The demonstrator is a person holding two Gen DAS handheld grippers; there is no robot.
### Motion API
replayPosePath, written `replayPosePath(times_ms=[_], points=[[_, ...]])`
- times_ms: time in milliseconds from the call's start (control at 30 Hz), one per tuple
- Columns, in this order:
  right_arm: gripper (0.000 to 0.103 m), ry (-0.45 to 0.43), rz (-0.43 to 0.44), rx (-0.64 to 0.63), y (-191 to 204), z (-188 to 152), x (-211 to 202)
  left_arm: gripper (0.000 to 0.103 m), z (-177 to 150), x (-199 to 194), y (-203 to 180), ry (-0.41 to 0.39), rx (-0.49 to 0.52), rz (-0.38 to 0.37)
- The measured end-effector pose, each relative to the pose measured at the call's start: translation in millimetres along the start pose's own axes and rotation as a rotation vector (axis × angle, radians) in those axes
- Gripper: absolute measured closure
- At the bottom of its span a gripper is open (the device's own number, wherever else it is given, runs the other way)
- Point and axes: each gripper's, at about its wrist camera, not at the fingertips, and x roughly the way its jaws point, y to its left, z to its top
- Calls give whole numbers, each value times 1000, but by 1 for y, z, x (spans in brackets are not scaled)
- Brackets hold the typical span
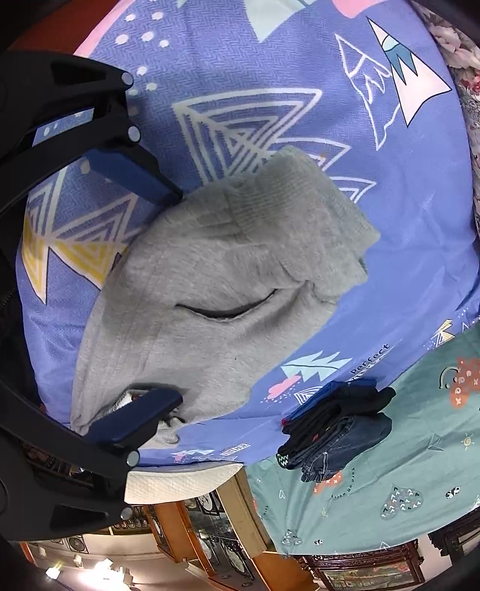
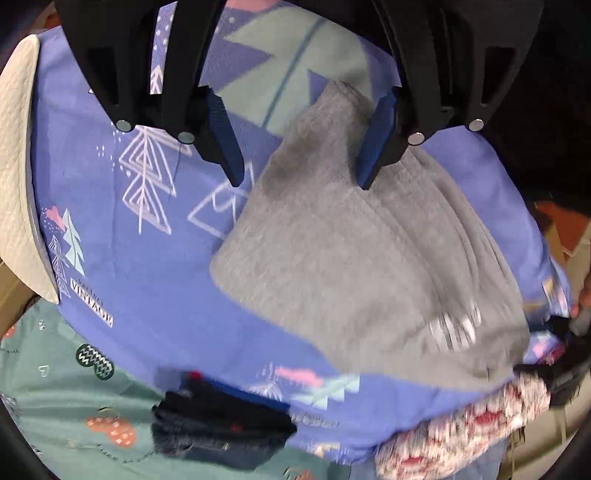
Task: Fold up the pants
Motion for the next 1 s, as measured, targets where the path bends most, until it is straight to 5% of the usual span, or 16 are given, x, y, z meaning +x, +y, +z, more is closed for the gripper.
replayPosePath(times_ms=[100, 200, 267, 333, 400, 433, 567, 833, 867, 900, 967, 1000], points=[[38, 22, -38, -13, -4, -3, -6, 3, 2, -2, 6, -6, -14, 5], [38, -49, -61, -10, -1, 2, -23, 3, 3, 0, 8, -3, -21, 4], [38, -154, 54, 37, -3, 10, -41, 3, 3, 2, 7, 2, -18, 0], [36, -157, 116, 51, 0, 17, -37, 3, 4, 1, 7, 0, -26, -4], [36, -5, 108, 4, 11, 14, -2, 3, 5, -3, 12, -16, -52, -1], [33, 0, 107, 13, 10, 13, 6, 3, 8, -6, 17, -32, -71, 4], [31, -104, 169, 110, -6, 17, -11, 2, 20, -1, 29, -45, -153, -24], [24, -184, 265, 226, -16, 11, -15, 2, 29, 35, -3, -53, -62, 10], [24, -188, 270, 230, -16, 9, -15, 6, 28, 34, -4, -61, -65, -21], [24, -190, 276, 233, -16, 8, -14, 36, 27, 36, -2, -61, -86, -76], [24, -197, 284, 239, -18, 7, -11, 72, 25, 40, 8, -38, -148, -132], [24, -203, 283, 246, -19, 7, -11, 73, 24, 39, 13, -42, -169, -150]])
